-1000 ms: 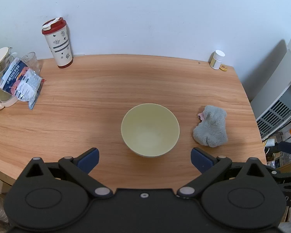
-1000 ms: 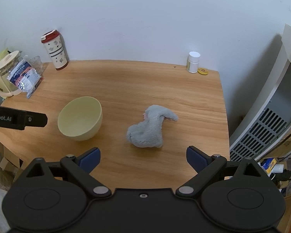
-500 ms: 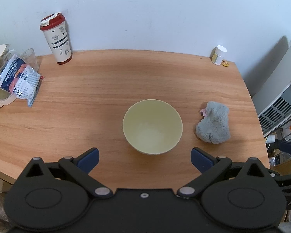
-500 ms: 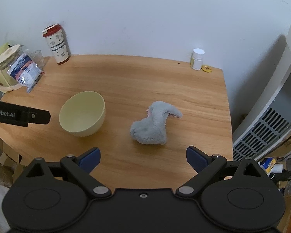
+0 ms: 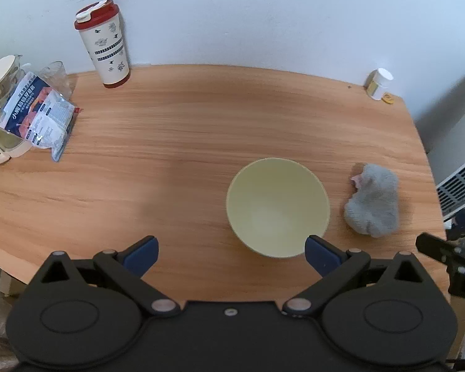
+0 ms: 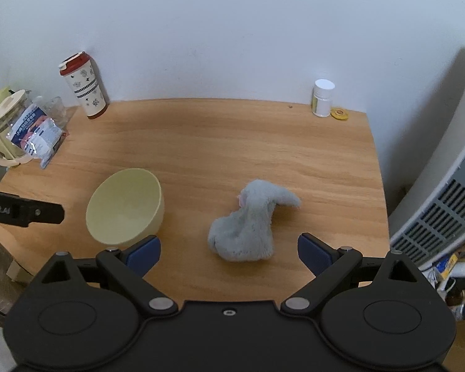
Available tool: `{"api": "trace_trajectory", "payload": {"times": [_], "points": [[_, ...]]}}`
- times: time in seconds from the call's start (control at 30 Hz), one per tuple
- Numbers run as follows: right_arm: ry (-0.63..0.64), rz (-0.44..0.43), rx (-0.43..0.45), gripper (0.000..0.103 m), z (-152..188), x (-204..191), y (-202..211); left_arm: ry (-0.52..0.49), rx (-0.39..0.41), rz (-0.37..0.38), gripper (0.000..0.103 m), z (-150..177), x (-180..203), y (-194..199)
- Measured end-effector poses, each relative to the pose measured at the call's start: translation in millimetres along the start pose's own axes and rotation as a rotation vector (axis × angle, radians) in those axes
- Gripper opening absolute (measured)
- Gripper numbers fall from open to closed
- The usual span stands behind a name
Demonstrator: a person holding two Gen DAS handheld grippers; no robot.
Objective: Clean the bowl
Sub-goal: 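Move both tools toward the pale bowl and grey towel, then grasp the grey towel with the right gripper while the left gripper approaches the bowl rim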
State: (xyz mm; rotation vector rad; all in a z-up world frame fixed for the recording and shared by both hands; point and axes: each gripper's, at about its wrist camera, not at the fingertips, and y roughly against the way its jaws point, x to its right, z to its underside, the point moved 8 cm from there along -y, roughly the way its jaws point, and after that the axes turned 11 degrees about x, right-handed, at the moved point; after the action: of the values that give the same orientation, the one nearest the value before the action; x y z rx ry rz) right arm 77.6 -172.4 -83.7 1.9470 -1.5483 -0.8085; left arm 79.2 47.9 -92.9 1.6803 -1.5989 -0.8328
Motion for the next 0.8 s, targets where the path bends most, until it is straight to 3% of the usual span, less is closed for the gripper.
{"api": "trace_trajectory", "payload": {"times": [0.8], "points": [[-0.117,0.051,0.003,0.098,-8,-11,8,-0.008,-0.002,0.024,0.103,-16,-12,-5]]}}
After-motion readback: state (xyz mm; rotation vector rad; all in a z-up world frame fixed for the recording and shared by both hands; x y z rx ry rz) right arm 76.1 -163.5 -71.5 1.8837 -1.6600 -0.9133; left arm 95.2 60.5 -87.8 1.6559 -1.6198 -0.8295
